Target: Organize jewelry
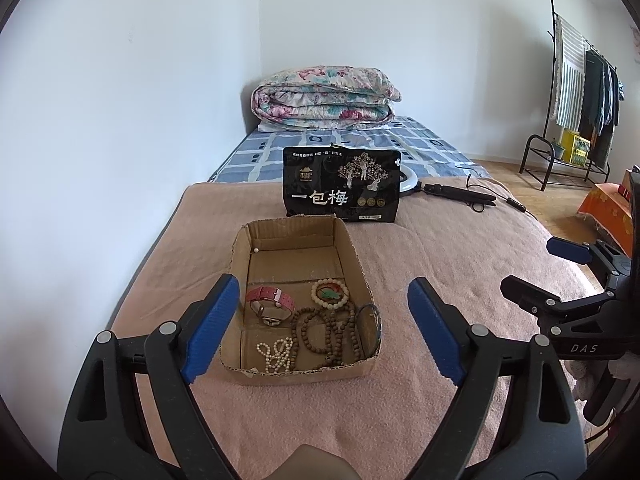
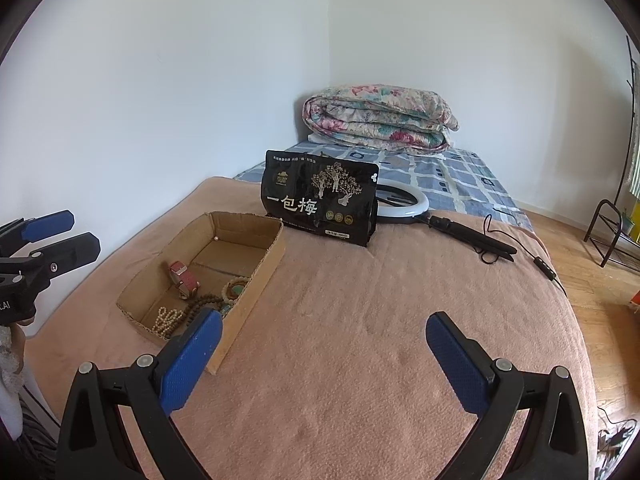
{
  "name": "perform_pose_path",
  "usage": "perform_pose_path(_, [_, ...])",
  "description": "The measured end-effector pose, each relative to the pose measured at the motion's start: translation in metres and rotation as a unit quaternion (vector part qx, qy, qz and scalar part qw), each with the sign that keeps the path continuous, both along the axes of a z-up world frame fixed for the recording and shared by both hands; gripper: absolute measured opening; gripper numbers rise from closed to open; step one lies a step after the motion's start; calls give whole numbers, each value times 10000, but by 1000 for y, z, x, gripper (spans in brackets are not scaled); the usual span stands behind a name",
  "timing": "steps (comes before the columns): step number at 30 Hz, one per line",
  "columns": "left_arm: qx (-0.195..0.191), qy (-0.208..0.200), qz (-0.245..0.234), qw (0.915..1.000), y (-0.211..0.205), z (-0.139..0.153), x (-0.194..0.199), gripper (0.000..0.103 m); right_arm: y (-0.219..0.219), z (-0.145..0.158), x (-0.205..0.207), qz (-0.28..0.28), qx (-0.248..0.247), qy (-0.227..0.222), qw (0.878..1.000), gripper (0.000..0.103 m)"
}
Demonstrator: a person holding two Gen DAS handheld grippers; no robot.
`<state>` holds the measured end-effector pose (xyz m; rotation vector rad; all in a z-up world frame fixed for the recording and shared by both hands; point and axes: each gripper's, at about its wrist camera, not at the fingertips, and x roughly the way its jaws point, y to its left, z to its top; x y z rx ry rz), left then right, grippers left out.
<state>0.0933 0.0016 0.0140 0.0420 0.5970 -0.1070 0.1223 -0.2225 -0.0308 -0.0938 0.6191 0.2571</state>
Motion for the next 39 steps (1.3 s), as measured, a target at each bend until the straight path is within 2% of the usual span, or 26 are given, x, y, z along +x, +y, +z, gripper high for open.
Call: perform_pose_path(39, [12, -60, 32, 10000, 4, 1, -1, 89, -4, -4, 1, -46, -126, 7, 9999, 103])
